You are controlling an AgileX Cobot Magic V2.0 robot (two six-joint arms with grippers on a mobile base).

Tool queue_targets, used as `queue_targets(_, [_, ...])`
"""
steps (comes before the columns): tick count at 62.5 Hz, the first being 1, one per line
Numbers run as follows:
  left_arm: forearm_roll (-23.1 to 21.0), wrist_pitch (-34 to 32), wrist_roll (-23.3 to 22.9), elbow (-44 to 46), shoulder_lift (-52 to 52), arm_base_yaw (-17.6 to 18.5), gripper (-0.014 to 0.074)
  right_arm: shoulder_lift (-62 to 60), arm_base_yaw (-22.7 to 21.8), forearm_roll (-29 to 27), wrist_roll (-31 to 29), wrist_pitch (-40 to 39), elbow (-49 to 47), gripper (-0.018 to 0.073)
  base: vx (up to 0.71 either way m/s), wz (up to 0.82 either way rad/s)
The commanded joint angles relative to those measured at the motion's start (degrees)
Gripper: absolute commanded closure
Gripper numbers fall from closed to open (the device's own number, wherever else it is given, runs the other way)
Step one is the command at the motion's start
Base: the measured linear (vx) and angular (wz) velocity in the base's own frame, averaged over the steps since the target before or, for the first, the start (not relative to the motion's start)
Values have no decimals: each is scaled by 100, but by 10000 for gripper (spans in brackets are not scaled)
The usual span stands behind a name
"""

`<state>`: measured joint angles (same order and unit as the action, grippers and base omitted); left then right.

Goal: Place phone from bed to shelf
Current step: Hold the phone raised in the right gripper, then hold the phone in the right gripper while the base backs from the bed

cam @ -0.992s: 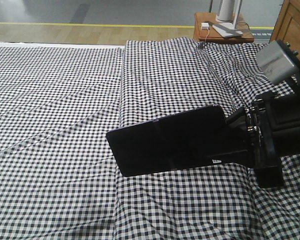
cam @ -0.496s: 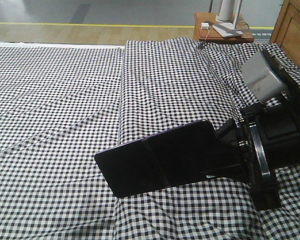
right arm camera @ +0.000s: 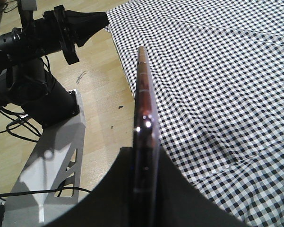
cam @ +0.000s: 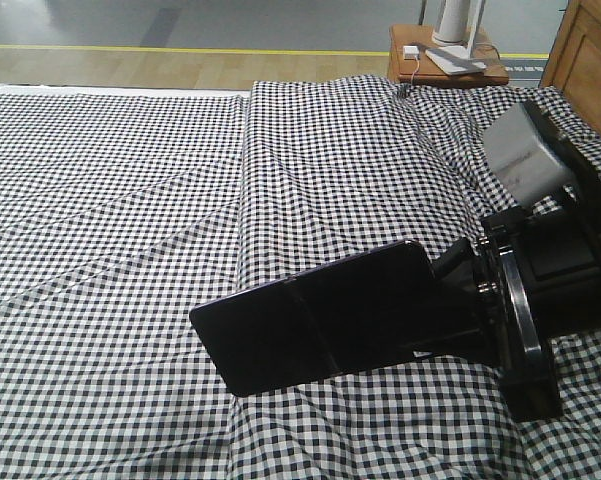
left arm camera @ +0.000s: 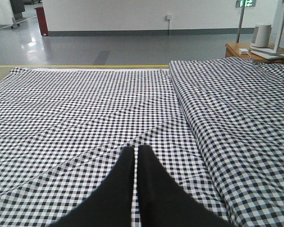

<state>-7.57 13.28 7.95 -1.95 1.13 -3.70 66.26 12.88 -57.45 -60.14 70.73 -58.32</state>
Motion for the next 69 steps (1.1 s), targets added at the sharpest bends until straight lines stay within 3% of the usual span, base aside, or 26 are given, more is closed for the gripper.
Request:
queue_targets(1, [-36, -418, -22, -14, 38, -11, 596, -111, -14, -448, -30, 314, -161, 564, 0, 0])
queue_targets(69, [-36, -418, -22, -14, 38, -11, 596, -111, -14, -448, -30, 314, -161, 564, -2, 10])
